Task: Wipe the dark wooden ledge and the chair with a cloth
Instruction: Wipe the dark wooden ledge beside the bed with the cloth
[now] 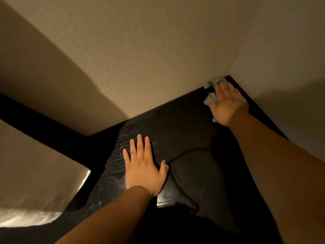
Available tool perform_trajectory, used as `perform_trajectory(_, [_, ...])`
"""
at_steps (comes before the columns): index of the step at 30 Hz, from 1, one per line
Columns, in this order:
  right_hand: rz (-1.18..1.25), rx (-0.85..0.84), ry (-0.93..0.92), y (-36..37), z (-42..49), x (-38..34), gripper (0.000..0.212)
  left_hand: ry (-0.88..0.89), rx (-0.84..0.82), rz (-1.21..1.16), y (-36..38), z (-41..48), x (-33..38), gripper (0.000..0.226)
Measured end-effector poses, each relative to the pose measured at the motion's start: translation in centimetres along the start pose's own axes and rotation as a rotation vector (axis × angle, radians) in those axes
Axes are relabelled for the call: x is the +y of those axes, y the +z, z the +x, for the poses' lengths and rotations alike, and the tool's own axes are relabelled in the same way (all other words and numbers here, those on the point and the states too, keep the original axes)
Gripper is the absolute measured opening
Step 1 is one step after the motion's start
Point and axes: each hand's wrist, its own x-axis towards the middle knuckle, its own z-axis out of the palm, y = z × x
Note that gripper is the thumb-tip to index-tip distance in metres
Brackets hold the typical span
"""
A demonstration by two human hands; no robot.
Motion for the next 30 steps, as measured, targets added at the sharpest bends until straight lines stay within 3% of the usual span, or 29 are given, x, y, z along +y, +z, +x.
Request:
perform_trajectory(3, [-0.024, -0.019, 0.077, -0.4, -0.4, -0.4, 0.072, 0.029, -0.006, -0.006, 0.0, 0.0, 0.0, 0.094])
perform_trajectory(7, [-0.027, -0.013, 0.023, 0.5, -2.4, -3.0, 0.074, 0.035, -0.001, -0.016, 0.1, 0.0, -0.1, 0.091])
perform_trajectory(15, [-0.012, -0.038, 0.084, -0.4, 2.2, 0.9, 0.075, 0.025, 0.036, -0.033, 0.3, 0.1, -0.1, 0.091])
perform_trajectory(18, [0.055, -0.031, 0.09, 0.2, -0.8, 0.6, 0.075, 0.026, 0.042, -0.045, 0.2, 0.1, 0.0, 0.09])
perform_trajectory(22, [0.07, 0.105, 0.069, 2.1, -7.6, 1.8, 0.082, 0.028, 0.033, -0.045, 0.2, 0.1, 0.0, 0.09])
perform_trajectory(30, [0.027, -0.011, 0.143, 1.4, -3.0, 4.2, 0.08, 0.022, 0.043, -0.033, 0.3, 0.2, 0.2, 0.09])
